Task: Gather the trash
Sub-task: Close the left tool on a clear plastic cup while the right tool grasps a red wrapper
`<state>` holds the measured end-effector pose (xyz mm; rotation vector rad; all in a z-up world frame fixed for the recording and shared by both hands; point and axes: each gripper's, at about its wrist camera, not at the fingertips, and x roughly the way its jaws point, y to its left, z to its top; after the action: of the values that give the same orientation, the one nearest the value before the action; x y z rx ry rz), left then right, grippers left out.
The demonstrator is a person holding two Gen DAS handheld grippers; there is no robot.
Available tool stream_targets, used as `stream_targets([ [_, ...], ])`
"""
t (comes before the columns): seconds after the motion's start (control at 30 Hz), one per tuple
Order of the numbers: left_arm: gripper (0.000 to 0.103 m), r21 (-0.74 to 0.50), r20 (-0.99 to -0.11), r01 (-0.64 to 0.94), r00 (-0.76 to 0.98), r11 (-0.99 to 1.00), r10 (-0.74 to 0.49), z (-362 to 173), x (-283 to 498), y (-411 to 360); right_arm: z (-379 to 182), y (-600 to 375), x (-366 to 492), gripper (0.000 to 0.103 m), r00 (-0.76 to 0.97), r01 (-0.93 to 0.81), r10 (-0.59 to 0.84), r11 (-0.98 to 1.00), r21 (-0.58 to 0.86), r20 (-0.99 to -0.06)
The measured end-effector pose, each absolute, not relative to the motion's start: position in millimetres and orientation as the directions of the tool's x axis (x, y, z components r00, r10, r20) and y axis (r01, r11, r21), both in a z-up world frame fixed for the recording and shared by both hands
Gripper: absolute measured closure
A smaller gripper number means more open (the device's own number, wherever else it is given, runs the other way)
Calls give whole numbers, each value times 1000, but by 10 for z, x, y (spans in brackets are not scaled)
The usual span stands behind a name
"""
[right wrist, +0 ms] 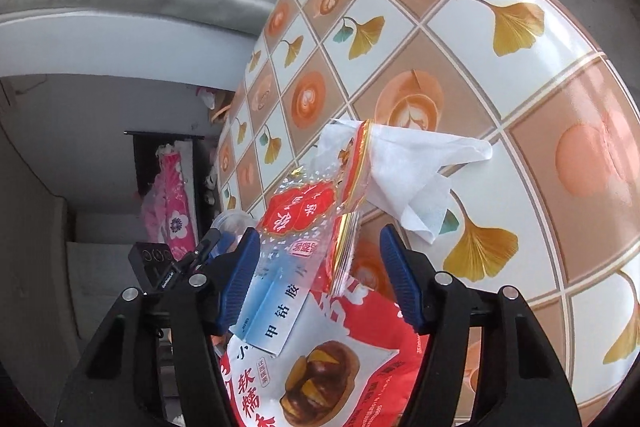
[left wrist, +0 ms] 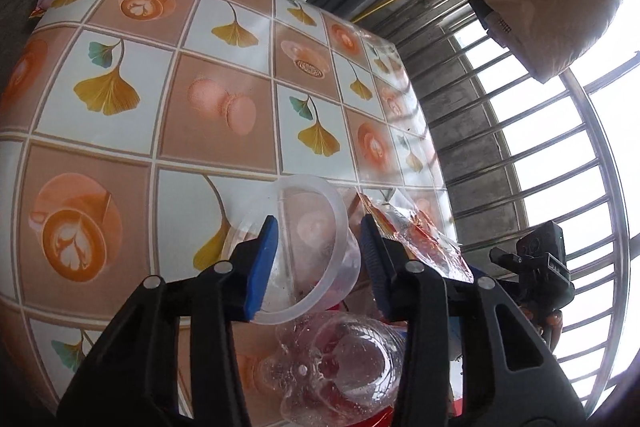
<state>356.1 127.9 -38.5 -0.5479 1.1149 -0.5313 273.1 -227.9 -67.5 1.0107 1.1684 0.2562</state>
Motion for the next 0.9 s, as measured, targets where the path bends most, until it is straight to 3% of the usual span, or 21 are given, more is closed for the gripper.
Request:
stream_targets([
  [0.1, 71, -658, -674, 121, 346, 744, -652, -420, 3574, 1260, -755, -2260, 2816, 50, 389, 312, 654, 569, 761, -648],
  [0.23, 83, -651, -673, 131, 357, 748, -648, -376, 3593, 1257, -835, -2223, 2913, 57, 361, 310, 666, 575, 757, -653],
  [0.5, 95, -638, -675, 147, 366, 756, -641, -318, 3579, 1282, -930, -2182, 2974, 85, 358, 297, 698, 545, 784, -621],
  [0.9, 97, -660, -623, 175, 415, 731, -663, -73, 3488, 1361, -743, -2263, 2866, 95, 475, 243, 713, 457, 856, -515],
])
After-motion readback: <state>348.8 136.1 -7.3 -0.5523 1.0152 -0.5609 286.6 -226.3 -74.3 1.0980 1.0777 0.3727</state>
